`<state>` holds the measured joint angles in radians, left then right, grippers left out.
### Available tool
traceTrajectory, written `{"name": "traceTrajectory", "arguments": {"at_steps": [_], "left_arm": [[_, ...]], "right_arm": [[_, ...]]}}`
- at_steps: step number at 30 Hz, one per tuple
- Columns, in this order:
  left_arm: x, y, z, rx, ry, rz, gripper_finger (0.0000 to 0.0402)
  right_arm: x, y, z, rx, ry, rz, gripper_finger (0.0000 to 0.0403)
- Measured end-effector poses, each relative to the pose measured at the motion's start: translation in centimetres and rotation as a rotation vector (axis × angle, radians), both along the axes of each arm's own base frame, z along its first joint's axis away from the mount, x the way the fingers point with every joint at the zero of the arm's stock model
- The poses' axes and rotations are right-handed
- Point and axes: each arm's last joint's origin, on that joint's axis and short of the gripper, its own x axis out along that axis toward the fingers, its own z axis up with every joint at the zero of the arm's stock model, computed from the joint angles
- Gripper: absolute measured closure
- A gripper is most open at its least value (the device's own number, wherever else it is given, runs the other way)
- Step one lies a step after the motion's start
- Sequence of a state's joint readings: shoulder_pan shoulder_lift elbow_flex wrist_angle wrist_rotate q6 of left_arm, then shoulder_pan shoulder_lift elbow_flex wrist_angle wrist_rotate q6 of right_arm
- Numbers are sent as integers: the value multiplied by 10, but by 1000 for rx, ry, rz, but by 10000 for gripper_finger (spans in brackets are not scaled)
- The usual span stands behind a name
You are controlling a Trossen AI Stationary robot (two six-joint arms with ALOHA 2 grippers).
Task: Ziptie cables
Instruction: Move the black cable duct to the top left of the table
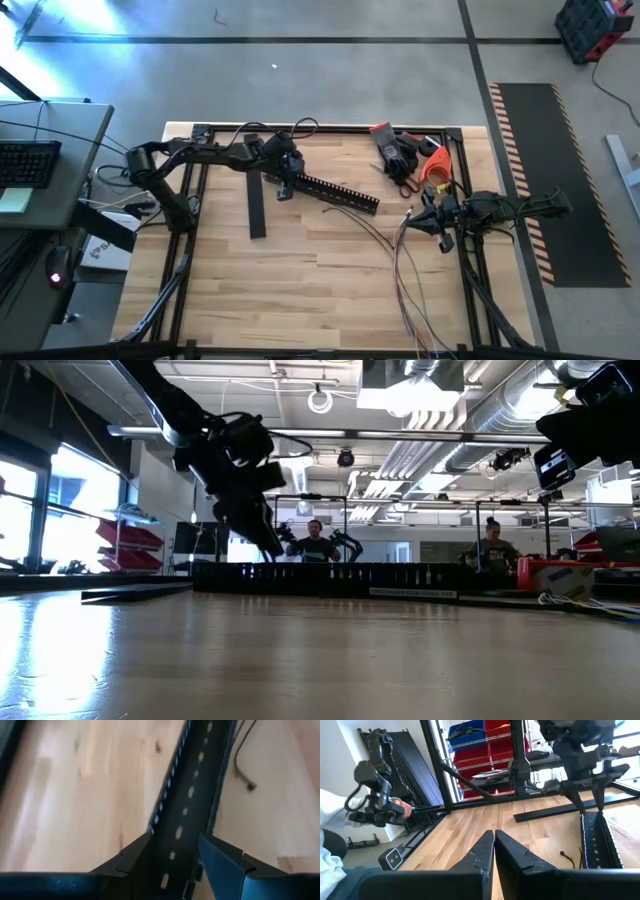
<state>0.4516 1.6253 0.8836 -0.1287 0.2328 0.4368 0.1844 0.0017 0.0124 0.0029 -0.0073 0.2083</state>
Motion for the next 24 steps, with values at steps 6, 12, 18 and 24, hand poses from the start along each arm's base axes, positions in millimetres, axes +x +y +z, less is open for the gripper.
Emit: {"name": "traceTrajectory", "arguments": {"at_steps": [6,12,18,24], "left_arm": [[-1,-13,5,-11,21,-41,254],[4,-7,-24,43,148,16,254],[6,-6,-41,17,194,38,267],[5,-4,-39,-8,200,143,374]], "right_arm": [[0,0,0,0,0,-1,402],[0,0,0,0,0,0,402],[0,0,0,0,0,0,402],[0,0,0,0,0,0,402]]}}
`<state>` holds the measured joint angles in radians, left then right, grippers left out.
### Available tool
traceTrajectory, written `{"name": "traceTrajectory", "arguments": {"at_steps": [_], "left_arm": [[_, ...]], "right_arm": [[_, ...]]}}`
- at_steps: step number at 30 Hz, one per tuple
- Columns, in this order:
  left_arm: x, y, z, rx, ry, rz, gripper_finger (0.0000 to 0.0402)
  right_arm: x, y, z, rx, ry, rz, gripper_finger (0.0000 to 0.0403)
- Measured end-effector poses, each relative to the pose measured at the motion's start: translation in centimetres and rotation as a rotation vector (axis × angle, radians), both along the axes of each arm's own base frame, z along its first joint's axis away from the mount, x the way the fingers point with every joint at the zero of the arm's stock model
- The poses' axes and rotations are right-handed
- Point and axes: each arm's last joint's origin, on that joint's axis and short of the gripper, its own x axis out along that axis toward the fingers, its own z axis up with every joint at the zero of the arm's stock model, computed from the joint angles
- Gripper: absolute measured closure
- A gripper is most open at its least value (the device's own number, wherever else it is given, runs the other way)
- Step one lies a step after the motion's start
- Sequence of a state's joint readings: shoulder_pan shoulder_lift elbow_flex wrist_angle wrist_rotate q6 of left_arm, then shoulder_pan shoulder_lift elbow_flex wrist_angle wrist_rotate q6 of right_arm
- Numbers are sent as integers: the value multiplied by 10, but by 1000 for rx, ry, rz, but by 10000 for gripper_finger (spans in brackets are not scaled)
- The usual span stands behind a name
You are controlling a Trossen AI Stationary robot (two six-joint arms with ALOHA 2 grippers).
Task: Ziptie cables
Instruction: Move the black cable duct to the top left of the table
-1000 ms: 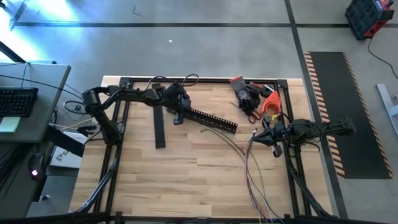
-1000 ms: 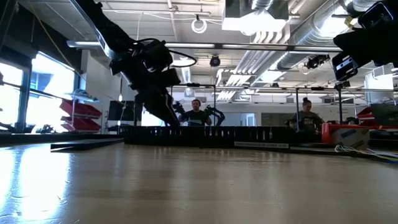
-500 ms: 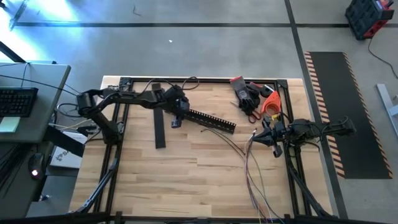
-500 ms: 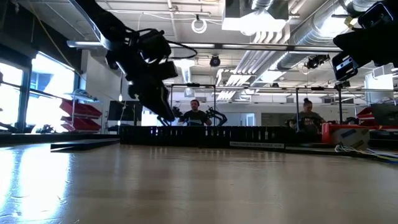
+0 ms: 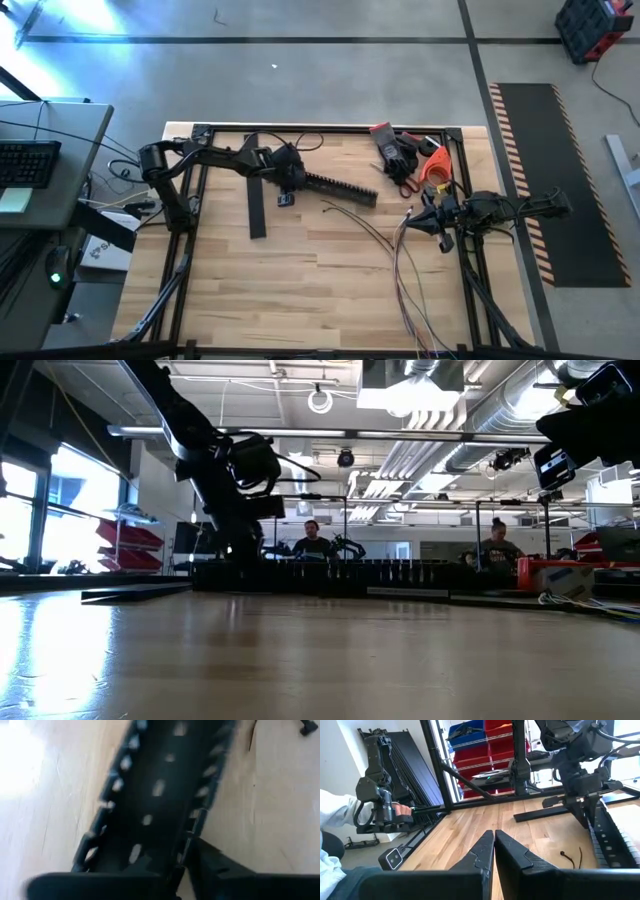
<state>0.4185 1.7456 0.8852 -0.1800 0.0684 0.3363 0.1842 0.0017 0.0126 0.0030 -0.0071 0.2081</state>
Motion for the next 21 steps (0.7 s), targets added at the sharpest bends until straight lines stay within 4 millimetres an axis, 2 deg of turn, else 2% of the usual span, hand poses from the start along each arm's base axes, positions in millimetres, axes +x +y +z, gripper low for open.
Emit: {"name": "traceTrajectory", "arguments": {"at_steps": [2,5,12,16,21], "left_arm": [[-1,0,3,-12,-8,42,392],[-4,-3,12,1,-5,164,397],[-22,-25,59,-31,-73,428,401],[-42,-54,78,-87,-130,580,401],[-81,-98,74,-111,-137,804,401]], "right_arm": [[0,0,0,0,0,0,402],[0,0,0,0,0,0,402],[0,0,0,0,0,0,402],[0,0,0,0,0,0,402],[0,0,0,0,0,0,402]]}}
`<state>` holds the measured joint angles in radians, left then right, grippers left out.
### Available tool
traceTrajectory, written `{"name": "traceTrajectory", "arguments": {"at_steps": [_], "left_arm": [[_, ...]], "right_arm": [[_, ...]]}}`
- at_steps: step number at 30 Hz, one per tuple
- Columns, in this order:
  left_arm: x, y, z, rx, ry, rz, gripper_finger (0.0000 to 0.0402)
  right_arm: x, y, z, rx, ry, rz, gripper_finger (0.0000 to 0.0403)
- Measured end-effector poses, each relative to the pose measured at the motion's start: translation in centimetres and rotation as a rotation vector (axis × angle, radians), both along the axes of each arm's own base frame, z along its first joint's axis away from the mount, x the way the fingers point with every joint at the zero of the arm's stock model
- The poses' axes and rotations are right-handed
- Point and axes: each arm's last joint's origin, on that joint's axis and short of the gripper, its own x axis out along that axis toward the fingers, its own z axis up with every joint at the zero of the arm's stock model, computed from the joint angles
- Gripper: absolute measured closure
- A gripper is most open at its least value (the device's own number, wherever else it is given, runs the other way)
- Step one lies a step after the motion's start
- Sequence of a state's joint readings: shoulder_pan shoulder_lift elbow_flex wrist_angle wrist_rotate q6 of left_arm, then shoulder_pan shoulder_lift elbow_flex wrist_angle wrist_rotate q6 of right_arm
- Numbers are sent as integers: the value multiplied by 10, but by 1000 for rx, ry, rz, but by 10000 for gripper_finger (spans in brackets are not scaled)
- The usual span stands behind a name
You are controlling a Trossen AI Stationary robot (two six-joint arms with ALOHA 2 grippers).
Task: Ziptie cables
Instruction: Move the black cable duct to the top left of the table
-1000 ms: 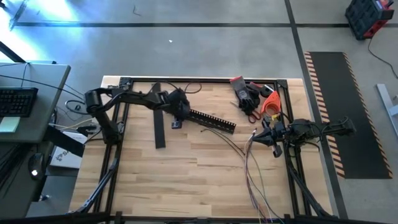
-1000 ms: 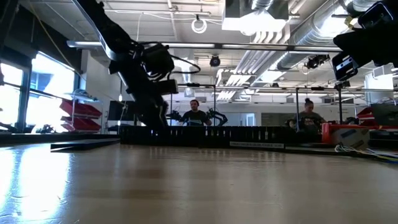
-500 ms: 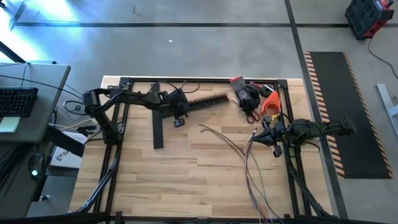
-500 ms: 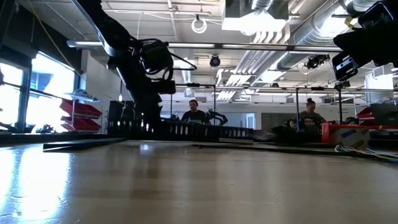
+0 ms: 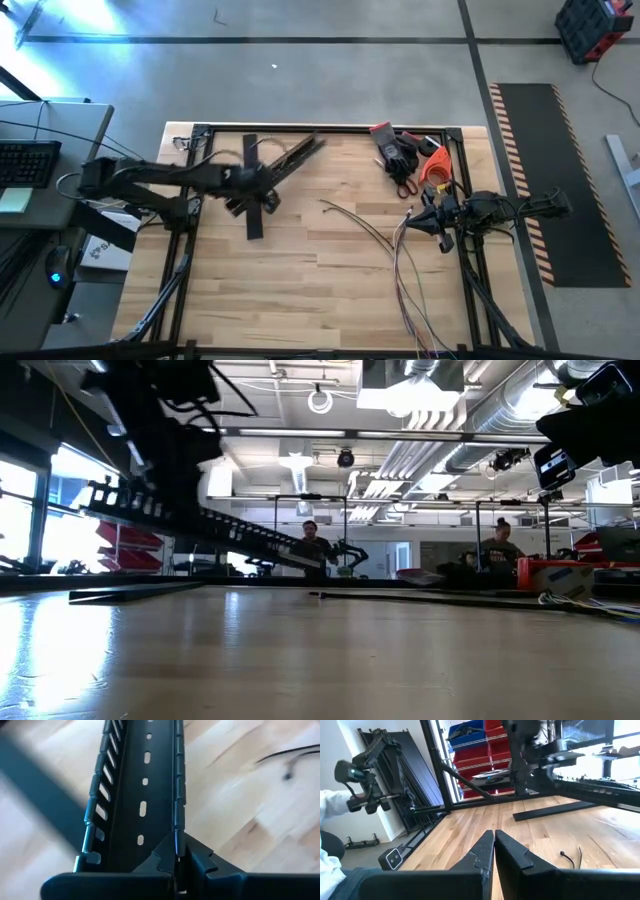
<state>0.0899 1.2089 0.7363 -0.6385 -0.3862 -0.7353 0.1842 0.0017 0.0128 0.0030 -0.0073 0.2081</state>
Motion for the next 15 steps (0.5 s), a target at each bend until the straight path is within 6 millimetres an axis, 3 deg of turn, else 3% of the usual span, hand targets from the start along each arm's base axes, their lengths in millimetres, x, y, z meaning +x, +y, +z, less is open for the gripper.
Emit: {"name": "traceTrajectory", "arguments": {"at_steps": [7,15], "left_arm": [[-41,-53,-15,-5,-83,275,402],[-65,-75,-40,76,-1,470,401]], "right_arm": [[0,0,0,0,1,0,402],[0,0,0,0,0,0,402]]}}
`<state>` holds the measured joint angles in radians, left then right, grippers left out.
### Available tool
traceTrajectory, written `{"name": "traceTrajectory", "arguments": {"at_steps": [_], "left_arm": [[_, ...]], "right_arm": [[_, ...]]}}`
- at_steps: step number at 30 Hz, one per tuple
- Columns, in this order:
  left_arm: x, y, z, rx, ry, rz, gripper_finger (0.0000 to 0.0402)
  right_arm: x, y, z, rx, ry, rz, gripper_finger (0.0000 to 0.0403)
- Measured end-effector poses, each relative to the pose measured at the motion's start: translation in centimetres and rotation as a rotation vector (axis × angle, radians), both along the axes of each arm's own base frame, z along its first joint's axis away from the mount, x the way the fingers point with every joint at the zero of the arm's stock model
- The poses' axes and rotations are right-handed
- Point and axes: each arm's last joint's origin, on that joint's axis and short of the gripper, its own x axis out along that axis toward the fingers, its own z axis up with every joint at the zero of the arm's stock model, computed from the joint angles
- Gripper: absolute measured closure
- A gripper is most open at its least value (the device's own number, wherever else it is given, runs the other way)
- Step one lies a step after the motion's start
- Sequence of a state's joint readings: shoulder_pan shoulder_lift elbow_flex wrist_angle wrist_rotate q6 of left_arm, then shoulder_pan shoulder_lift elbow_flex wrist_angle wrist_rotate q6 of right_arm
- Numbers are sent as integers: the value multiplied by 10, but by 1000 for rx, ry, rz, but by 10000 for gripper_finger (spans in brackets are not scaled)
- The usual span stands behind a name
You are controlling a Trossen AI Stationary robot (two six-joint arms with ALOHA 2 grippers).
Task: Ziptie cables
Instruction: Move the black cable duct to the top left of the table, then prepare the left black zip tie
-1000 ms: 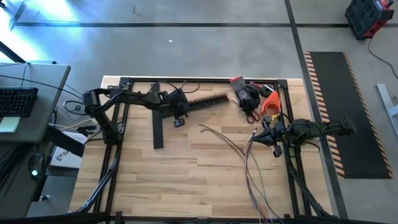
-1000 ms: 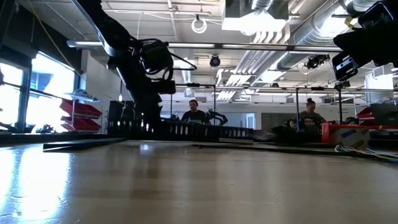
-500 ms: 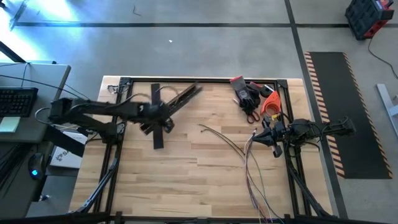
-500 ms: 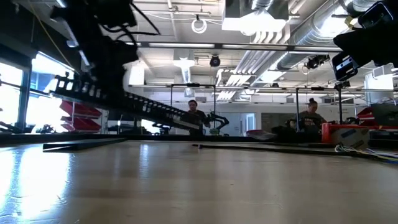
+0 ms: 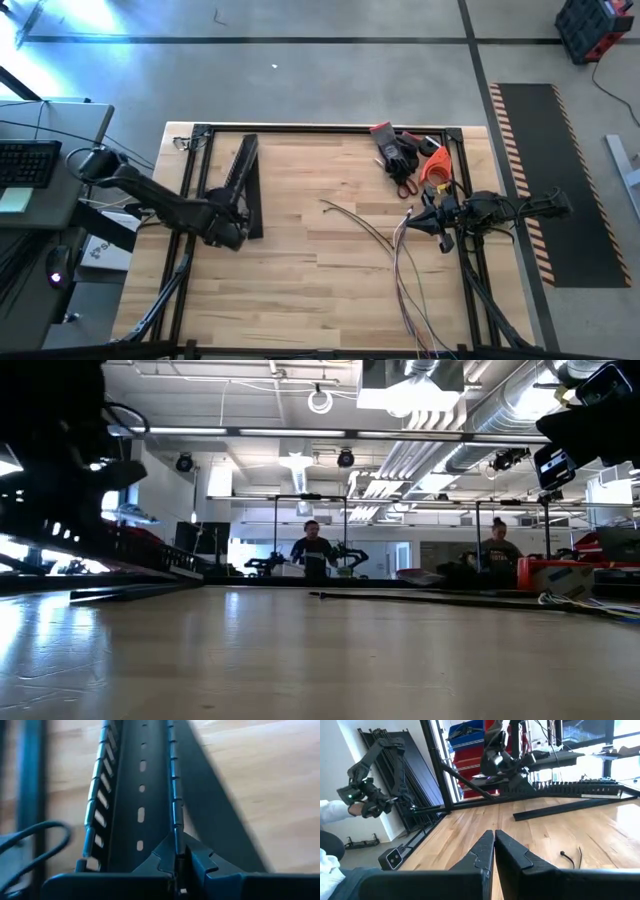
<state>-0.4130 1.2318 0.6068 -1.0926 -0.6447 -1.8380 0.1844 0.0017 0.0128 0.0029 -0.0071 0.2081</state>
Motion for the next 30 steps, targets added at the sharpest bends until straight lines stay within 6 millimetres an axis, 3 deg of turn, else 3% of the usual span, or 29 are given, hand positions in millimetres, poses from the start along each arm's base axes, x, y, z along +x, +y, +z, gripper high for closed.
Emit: {"name": "traceTrajectory", "arguments": {"at_steps": [8,14,17,22,26,30], "left_arm": [[8,-9,-20,-27,81,37,392],[6,-11,-20,-106,156,-11,326],[7,-11,-8,-102,144,-50,283],[15,-11,33,-19,30,-179,228],[31,-14,59,145,-126,-352,212],[60,-15,66,246,-227,-559,217]], "right_arm": [[0,0,0,0,-1,0,402],[0,0,0,0,0,0,402],[0,0,0,0,0,0,402],[0,0,0,0,0,0,402],[0,0,0,0,0,0,402],[0,0,0,0,0,0,402]]}}
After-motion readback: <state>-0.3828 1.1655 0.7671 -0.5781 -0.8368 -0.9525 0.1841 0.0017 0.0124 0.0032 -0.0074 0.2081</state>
